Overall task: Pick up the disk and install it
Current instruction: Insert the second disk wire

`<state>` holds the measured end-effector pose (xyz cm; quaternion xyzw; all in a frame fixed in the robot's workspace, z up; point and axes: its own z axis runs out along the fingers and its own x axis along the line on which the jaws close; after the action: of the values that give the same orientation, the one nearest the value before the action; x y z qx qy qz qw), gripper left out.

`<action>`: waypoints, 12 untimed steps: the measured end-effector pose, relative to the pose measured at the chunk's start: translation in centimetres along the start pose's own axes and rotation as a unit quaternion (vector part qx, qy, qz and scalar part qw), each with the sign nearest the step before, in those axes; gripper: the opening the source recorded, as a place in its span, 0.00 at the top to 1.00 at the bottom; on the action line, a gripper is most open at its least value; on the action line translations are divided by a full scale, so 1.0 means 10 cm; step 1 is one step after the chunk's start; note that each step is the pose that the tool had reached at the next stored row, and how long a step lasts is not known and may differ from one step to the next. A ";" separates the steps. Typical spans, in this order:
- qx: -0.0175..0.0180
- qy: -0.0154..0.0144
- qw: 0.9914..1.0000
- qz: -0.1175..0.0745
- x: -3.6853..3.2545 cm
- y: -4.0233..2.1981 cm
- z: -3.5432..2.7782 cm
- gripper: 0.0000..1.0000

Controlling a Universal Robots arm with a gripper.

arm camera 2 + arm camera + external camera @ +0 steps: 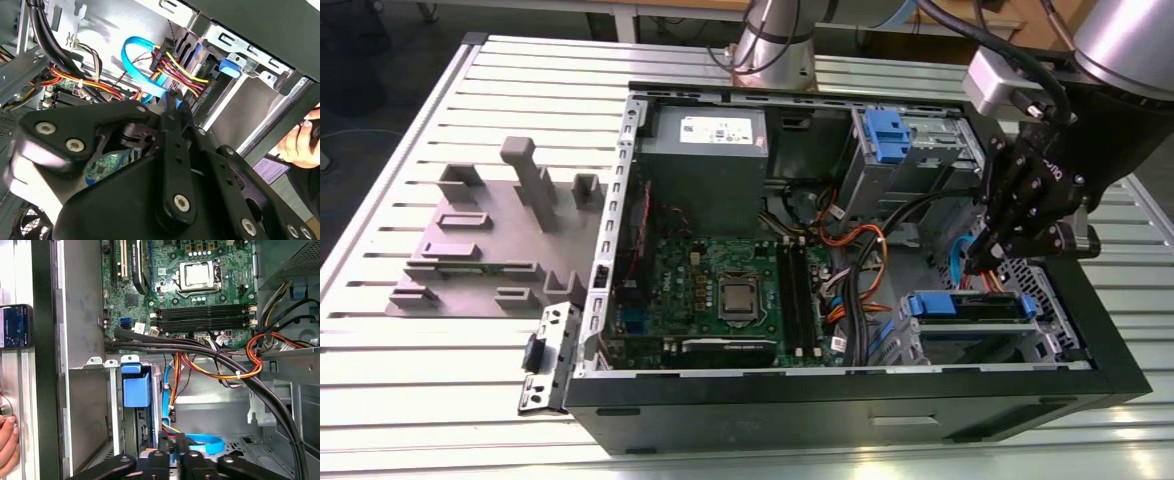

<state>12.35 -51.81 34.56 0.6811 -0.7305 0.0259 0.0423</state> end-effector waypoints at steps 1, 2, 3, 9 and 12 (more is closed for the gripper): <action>0.000 0.001 1.000 0.000 0.000 0.000 0.000 0.84; 0.000 0.003 1.000 0.000 0.000 0.000 -0.001 0.84; 0.000 0.004 1.000 -0.001 0.000 0.000 -0.001 0.84; 0.001 0.010 1.000 -0.002 0.007 0.006 -0.001 0.84; 0.001 0.011 1.000 -0.003 0.008 0.021 0.000 0.84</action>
<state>12.14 -51.88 34.58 0.6829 -0.7281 0.0339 0.0494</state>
